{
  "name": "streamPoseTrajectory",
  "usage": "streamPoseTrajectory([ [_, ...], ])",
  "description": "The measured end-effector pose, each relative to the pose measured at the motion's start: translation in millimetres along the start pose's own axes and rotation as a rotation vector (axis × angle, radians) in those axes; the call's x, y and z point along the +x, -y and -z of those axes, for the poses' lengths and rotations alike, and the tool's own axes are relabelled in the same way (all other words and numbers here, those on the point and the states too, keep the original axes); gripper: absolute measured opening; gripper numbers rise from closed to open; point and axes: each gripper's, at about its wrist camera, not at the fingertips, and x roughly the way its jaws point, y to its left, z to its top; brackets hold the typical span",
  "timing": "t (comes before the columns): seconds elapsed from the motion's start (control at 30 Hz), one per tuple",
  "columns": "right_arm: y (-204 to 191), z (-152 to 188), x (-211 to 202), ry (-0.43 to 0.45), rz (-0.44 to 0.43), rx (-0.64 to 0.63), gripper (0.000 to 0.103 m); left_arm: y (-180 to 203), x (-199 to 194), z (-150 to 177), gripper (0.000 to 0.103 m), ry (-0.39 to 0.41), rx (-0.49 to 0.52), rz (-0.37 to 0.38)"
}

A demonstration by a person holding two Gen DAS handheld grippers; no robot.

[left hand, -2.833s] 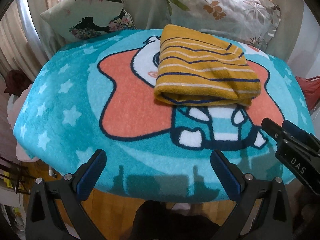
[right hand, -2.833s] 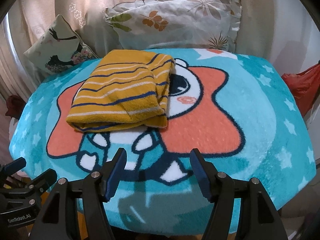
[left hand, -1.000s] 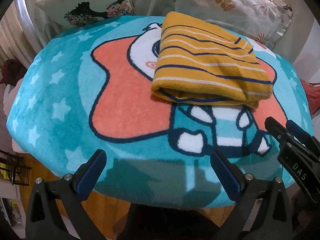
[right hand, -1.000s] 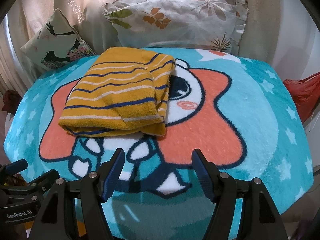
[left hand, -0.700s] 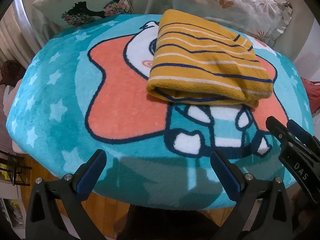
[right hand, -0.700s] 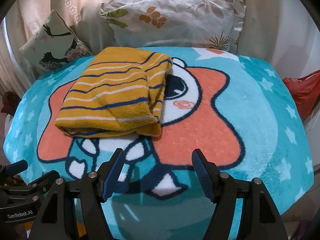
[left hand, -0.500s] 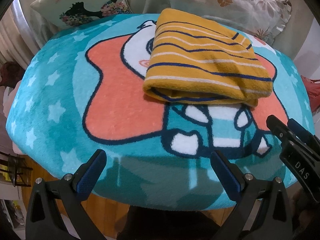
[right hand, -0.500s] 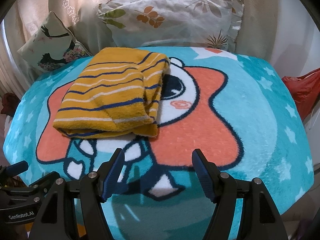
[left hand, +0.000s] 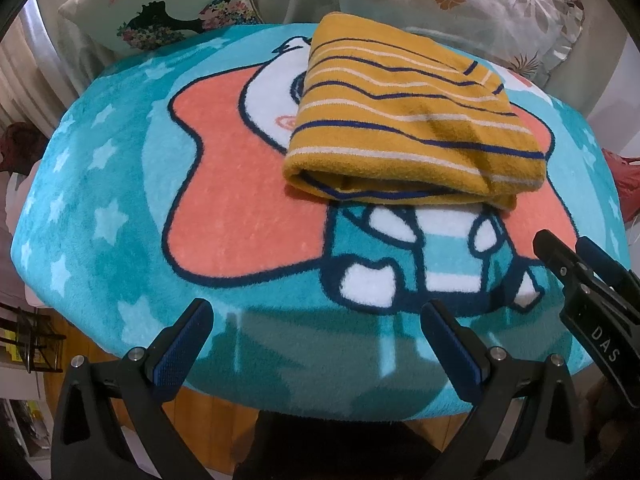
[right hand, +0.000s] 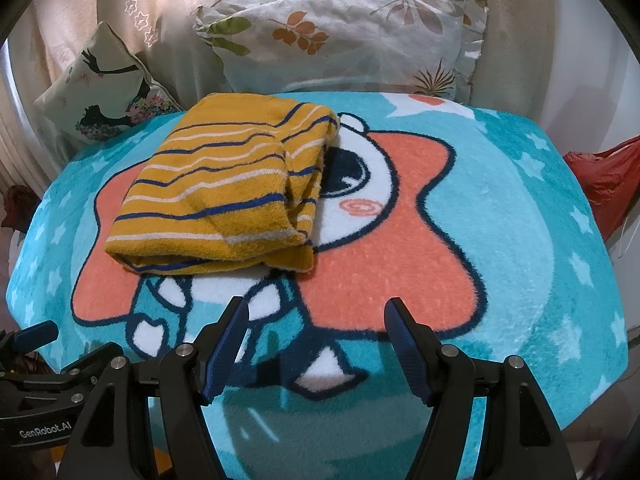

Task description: Fold small clothes

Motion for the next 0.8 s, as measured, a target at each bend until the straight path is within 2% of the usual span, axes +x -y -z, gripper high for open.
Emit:
streamPoseTrajectory([
  [0.43,-16,8,-6,0.007,-0.005,-0.026,0.075,-8,-3,7,0.103,0.003,-0.019,0.004],
  [0.8,-15,12,-10,0.012,-0.009,-0.028,0.076,-6,-6,11,0.103,0.002,-0.019,-0.001],
])
